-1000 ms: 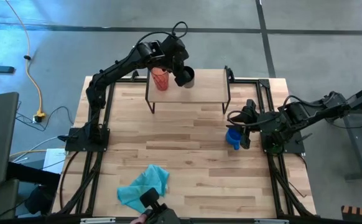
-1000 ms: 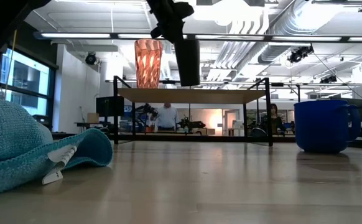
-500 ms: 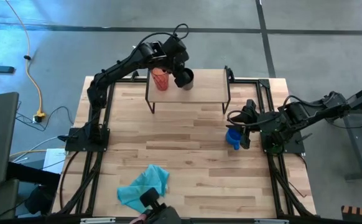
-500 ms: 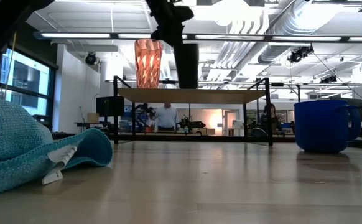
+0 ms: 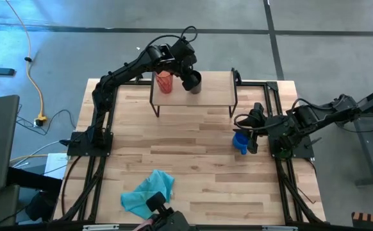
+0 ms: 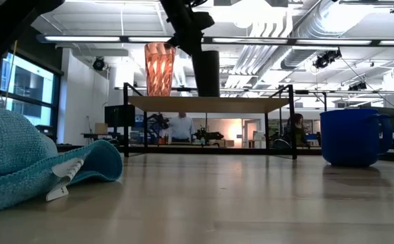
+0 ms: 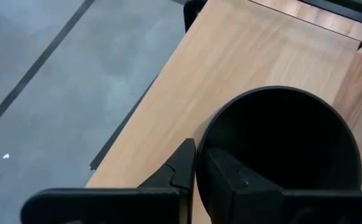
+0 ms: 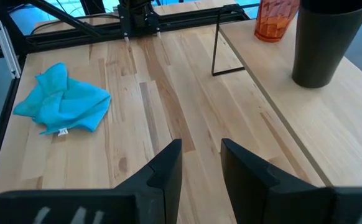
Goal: Stack small to large cups/mugs on shelf
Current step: Put the black cup on the shelf
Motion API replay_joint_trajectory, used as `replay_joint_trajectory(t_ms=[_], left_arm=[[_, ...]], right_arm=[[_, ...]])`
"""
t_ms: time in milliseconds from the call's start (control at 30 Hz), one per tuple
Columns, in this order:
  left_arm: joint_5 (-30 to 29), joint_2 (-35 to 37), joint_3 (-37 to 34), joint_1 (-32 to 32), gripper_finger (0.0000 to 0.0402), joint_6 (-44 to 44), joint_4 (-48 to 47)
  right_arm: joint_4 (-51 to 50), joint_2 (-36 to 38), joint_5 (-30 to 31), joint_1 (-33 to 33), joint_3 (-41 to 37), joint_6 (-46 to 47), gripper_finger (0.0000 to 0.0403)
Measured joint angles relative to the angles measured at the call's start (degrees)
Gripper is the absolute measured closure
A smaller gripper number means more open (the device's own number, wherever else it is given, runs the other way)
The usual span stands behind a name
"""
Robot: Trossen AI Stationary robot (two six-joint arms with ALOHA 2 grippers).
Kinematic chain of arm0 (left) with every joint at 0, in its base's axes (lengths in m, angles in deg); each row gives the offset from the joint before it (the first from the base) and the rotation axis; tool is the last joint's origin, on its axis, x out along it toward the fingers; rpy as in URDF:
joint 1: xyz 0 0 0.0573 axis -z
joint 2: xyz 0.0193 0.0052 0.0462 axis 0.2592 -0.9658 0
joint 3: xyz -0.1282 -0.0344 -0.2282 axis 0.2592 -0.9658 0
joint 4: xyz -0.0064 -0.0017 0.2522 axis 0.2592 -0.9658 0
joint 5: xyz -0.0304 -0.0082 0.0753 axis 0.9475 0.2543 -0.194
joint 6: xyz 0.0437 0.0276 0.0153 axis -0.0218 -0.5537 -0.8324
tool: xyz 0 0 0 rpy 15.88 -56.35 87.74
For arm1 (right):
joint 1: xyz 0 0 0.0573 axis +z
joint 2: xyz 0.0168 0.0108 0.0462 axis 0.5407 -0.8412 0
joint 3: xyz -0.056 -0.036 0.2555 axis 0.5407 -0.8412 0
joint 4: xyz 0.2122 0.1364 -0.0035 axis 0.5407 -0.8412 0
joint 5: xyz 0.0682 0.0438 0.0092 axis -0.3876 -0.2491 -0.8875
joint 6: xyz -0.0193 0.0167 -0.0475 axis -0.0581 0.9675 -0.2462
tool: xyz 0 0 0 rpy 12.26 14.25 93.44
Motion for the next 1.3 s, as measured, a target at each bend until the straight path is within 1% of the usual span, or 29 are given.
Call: replay_joint_trajectory(t_ms=[1300], left_arm=[[0.7,0.0,0.0,0.0,0.0387,0.0,-0.1]], right_arm=[[-1.1,0.0,0.0,0.0,0.0,-0.8,0.03]])
